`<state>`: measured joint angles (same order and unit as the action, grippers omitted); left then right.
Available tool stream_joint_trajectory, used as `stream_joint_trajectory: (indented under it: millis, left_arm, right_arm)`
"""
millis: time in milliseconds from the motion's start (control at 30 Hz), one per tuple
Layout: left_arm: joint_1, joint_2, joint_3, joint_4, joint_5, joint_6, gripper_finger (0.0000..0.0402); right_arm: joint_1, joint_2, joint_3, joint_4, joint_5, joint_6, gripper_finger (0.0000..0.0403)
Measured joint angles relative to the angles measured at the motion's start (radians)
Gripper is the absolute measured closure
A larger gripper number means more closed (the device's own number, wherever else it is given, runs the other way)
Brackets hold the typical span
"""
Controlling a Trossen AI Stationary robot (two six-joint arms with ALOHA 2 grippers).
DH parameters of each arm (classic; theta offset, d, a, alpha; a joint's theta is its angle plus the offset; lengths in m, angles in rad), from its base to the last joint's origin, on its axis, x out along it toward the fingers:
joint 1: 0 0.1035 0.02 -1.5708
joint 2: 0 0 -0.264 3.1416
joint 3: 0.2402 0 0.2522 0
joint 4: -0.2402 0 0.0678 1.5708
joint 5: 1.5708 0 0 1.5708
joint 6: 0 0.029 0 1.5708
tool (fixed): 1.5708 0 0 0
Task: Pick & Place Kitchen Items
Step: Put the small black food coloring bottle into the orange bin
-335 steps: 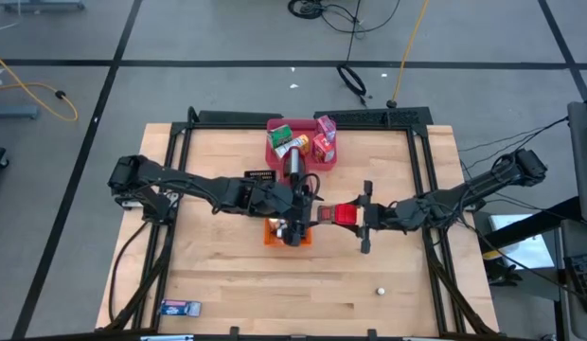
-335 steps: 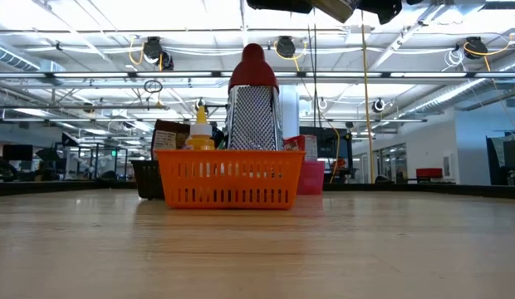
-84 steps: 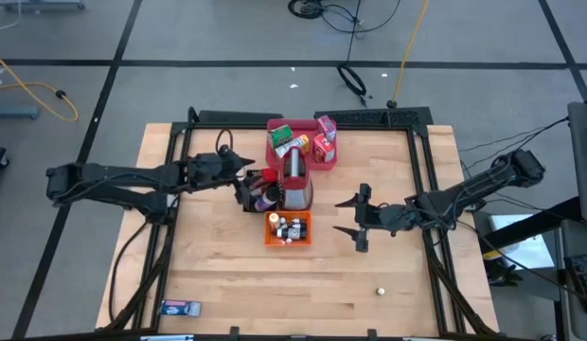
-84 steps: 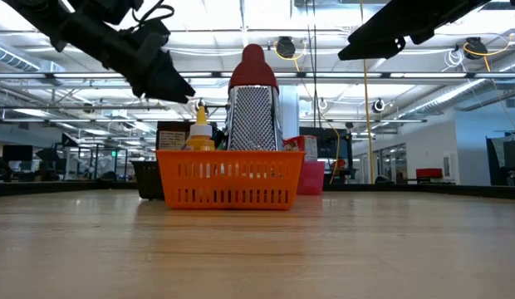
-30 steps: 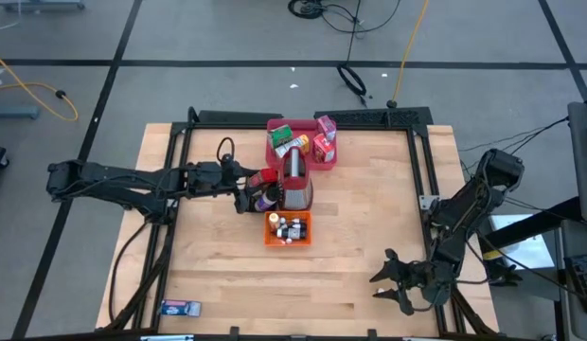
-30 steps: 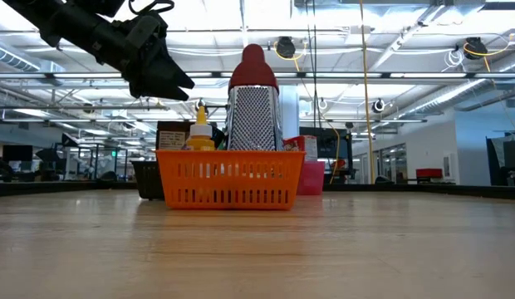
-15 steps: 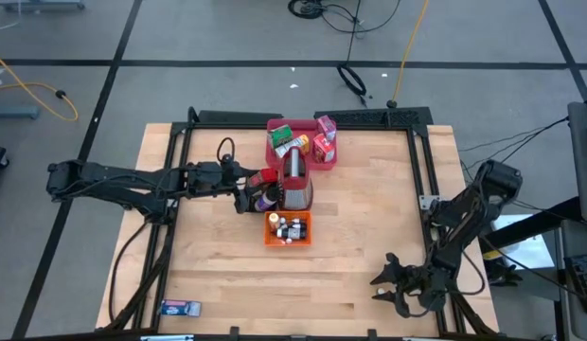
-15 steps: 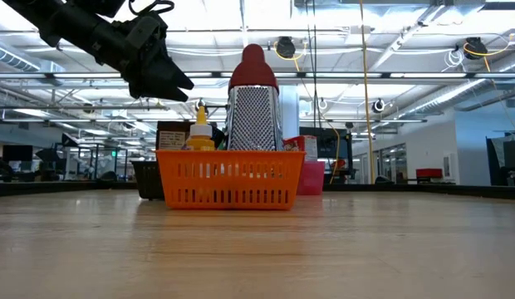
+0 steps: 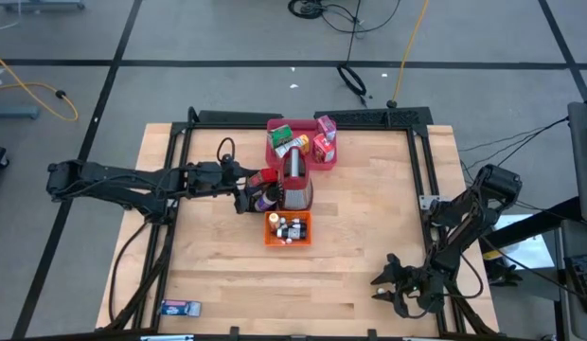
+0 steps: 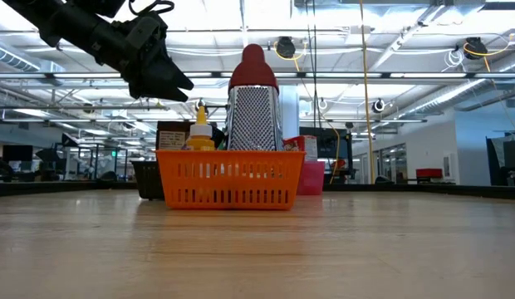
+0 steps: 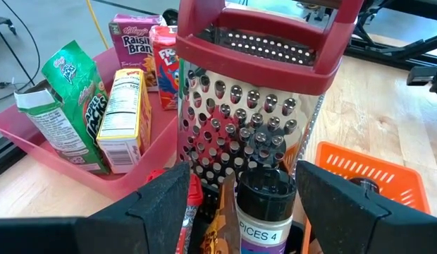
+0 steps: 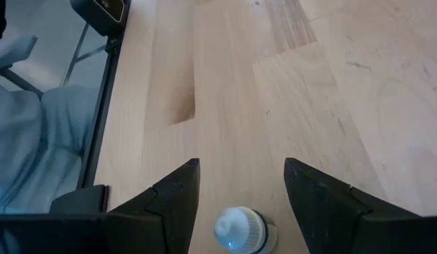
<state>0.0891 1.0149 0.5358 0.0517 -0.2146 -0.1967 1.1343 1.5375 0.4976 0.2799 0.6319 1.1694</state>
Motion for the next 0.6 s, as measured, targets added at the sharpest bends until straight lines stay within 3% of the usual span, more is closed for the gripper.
stream_joint_trajectory:
  millis: [300, 600]
  left_arm:
    - [0.0, 0.0, 0.0, -0.007, 0.0, -0.001, 0.0144]
    - [0.0, 0.0, 0.0, -0.023, 0.0, -0.002, 0.0144]
  right_arm:
    - [0.0, 0.0, 0.0, -0.045, 0.0, 0.001, 0.0234]
    - [0.0, 0.0, 0.0, -0.052, 0.002, -0.01, 0.0351]
